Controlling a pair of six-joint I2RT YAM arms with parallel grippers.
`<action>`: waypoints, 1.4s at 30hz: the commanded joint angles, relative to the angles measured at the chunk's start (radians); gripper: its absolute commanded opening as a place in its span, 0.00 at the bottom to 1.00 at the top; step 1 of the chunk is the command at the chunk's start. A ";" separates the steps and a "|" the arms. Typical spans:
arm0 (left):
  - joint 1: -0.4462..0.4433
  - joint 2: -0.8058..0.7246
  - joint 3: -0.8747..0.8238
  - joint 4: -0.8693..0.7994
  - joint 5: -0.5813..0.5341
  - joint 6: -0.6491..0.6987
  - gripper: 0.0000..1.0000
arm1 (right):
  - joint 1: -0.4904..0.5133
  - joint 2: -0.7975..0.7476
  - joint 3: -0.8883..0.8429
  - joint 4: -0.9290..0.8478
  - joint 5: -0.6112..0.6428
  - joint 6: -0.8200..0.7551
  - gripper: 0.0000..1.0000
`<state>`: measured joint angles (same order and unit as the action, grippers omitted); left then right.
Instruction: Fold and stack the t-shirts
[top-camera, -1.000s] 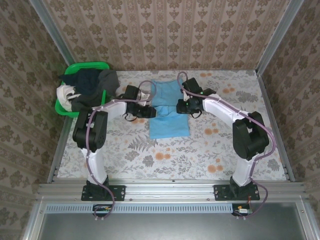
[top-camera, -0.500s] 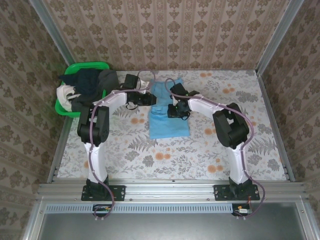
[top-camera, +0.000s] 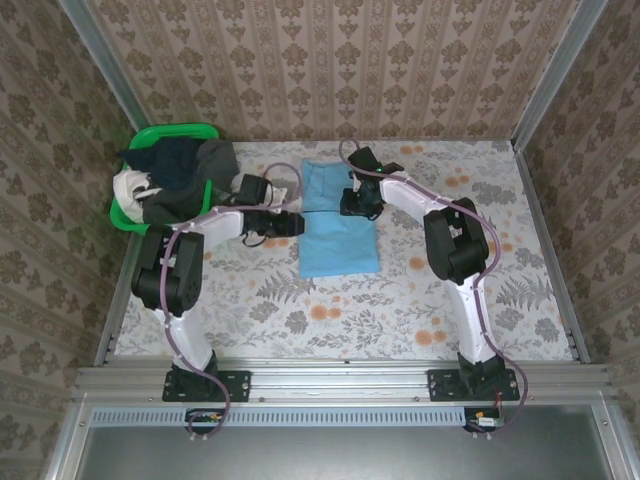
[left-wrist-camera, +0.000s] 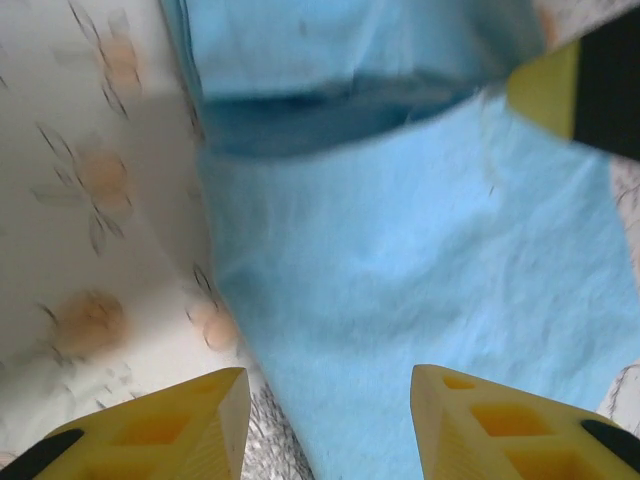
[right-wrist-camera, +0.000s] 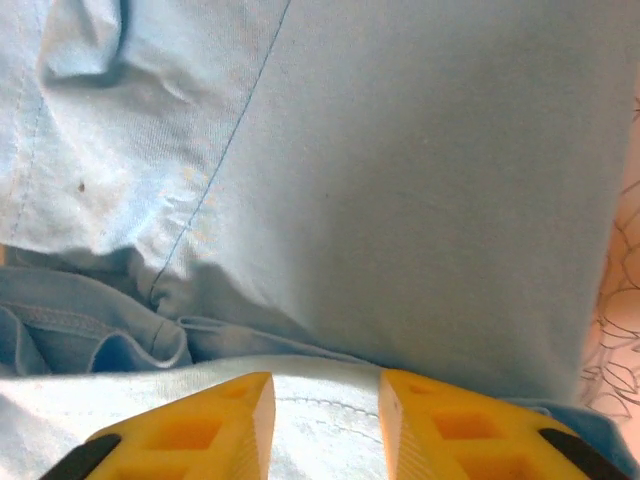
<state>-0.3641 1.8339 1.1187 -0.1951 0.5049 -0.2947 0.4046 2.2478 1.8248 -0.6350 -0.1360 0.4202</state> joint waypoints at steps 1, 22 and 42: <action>-0.027 -0.079 -0.071 0.065 -0.040 -0.060 0.48 | 0.010 -0.148 -0.077 -0.031 0.022 -0.015 0.38; -0.168 -0.130 -0.172 0.028 -0.185 -0.092 0.50 | 0.078 -0.365 -0.562 0.084 0.121 0.045 0.43; -0.125 -0.217 -0.226 0.016 -0.251 -0.117 0.54 | 0.097 -0.353 -0.550 0.080 0.180 0.068 0.23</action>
<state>-0.5076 1.6623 0.9142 -0.1715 0.2752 -0.3931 0.4957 1.9045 1.2823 -0.5728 0.0521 0.4679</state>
